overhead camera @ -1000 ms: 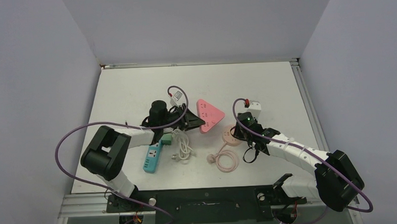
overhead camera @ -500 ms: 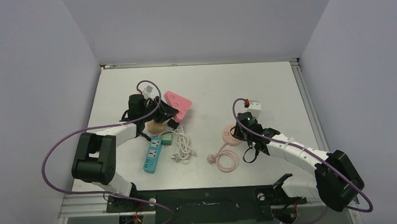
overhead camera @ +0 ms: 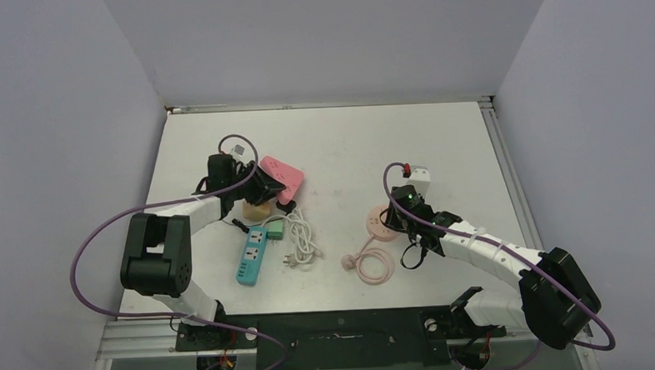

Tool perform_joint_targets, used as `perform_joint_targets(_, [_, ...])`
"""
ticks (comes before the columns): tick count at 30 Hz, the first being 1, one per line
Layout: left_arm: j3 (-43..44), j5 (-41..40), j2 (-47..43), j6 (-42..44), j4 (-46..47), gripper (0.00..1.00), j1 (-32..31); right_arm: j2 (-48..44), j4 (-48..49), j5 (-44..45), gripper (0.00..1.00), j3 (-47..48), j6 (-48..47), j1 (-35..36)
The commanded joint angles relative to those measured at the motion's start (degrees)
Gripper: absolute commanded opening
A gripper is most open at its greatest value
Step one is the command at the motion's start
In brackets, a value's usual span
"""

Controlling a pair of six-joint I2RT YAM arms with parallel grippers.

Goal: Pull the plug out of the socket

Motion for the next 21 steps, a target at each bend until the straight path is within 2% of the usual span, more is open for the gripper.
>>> perform_joint_targets(1, [3.8,-2.2,-0.3,2.7,-3.2,0.14,0.4,0.8,-1.2,-1.5,0.24,-0.9,0.4,0.3])
perform_joint_targets(5, [4.6,-2.9,0.2,3.0,-5.1,0.34,0.4,0.8,-1.2,-1.5,0.25,-1.0,0.5,0.2])
perform_joint_targets(10, [4.8,-2.9,-0.2,3.0,-5.6,0.51,0.3,0.8,-1.3,-1.5,0.25,-1.0,0.5,0.2])
perform_joint_targets(13, [4.9,-3.0,-0.7,3.3,-5.9,0.58,0.3,0.6,-1.3,-1.4,0.25,-1.1,0.5,0.2])
perform_joint_targets(21, [5.4,-4.0,-2.8,4.1,-7.5,0.68,0.0,0.4,-1.8,-1.1,0.25,-1.0,0.5,0.2])
